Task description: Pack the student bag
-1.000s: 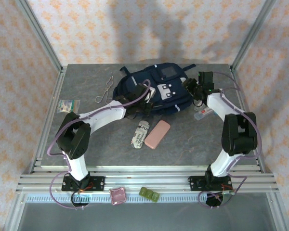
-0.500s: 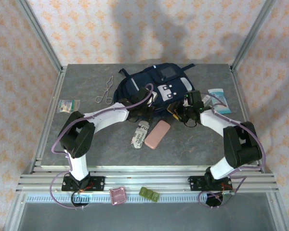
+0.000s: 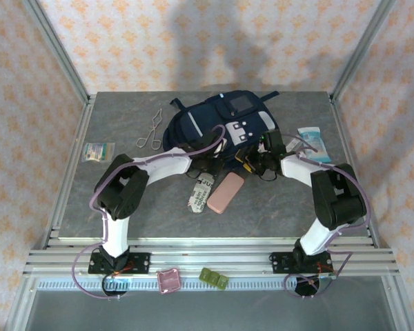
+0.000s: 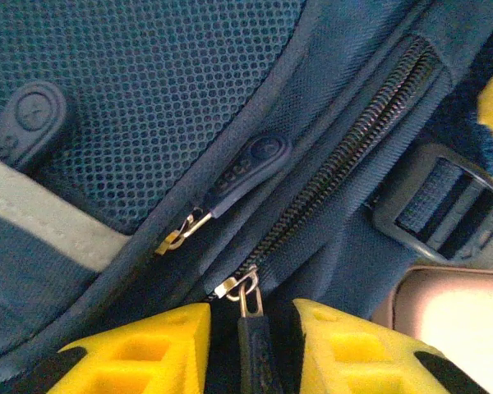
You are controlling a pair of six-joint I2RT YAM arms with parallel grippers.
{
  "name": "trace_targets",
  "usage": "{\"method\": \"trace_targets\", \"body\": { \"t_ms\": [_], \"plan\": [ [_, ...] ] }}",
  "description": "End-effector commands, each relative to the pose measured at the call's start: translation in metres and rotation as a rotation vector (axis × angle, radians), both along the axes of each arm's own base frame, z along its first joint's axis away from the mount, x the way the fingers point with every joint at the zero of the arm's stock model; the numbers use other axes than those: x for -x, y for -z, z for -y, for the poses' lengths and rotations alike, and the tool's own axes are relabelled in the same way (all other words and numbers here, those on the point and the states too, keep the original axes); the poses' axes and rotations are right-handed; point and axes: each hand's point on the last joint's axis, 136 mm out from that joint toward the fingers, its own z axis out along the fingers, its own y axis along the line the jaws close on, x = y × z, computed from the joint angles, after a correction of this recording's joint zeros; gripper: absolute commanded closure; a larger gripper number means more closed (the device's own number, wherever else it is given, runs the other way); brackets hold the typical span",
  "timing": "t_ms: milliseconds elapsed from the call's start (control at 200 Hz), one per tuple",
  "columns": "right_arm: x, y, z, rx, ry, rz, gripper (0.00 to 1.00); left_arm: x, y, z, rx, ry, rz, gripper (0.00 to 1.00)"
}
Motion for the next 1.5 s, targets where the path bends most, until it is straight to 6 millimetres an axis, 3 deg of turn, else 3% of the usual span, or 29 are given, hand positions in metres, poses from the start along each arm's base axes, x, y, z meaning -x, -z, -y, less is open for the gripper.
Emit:
{"method": "trace_targets", "body": {
  "t_ms": [0, 55, 125, 180, 230, 365, 511, 676, 811, 921, 1031, 1106, 1146, 1161, 1321, 1492],
  "plan": [
    [-0.013, -0.013, -0.003, -0.012, 0.009, 0.051, 0.52, -0.004, 0.002, 0.001, -0.029, 0.001, -0.004, 0.63],
    [-0.013, -0.013, -0.003, -0.013, 0.011, 0.055, 0.52, -0.007, 0.004, -0.001, -0.042, -0.017, 0.0, 0.64],
    [-0.013, -0.014, -0.004, -0.02, 0.011, 0.057, 0.54, -0.008, 0.009, -0.003, -0.064, -0.025, -0.007, 0.8],
    [-0.013, -0.013, -0.004, -0.021, 0.011, 0.055, 0.55, -0.008, 0.015, -0.004, -0.083, -0.022, -0.023, 0.83],
    [-0.013, -0.013, -0.004, -0.026, 0.011, 0.052, 0.55, -0.007, 0.021, -0.006, -0.107, -0.019, -0.039, 1.0],
    [-0.012, -0.015, -0.007, -0.042, 0.006, 0.051, 0.52, -0.006, 0.027, -0.012, -0.142, -0.027, -0.047, 1.0],
    [-0.012, -0.029, -0.015, -0.119, -0.004, 0.072, 0.51, -0.007, 0.001, -0.007, -0.081, -0.023, -0.004, 1.0],
    [-0.014, -0.004, -0.015, -0.087, 0.008, -0.028, 0.43, -0.011, -0.04, 0.008, 0.033, -0.008, 0.058, 1.0],
    [-0.022, 0.01, -0.016, -0.066, 0.03, -0.056, 0.42, -0.004, -0.042, 0.021, 0.084, 0.031, 0.033, 1.0],
    [-0.033, 0.02, -0.009, -0.018, 0.083, -0.064, 0.49, -0.001, -0.039, 0.02, 0.046, 0.028, 0.045, 1.0],
    [-0.039, 0.03, -0.002, 0.0, 0.122, -0.078, 0.85, -0.005, -0.031, -0.003, -0.072, -0.023, 0.077, 1.0],
    [-0.04, 0.035, 0.007, 0.001, 0.16, -0.082, 1.0, -0.006, -0.022, -0.025, -0.179, -0.056, 0.097, 1.0],
    [-0.04, 0.038, 0.012, 0.007, 0.177, -0.084, 1.0, -0.006, -0.017, -0.036, -0.222, -0.075, 0.103, 1.0],
    [-0.04, 0.038, 0.014, 0.01, 0.183, -0.082, 1.0, -0.007, -0.027, -0.039, -0.217, -0.084, 0.124, 1.0],
    [-0.04, 0.034, 0.034, 0.053, 0.238, -0.054, 1.0, -0.013, -0.033, -0.078, -0.259, -0.187, 0.17, 1.0],
    [-0.041, 0.03, 0.049, 0.062, 0.27, -0.04, 1.0, -0.028, -0.052, -0.12, -0.238, -0.313, 0.221, 1.0]
  ]
}}
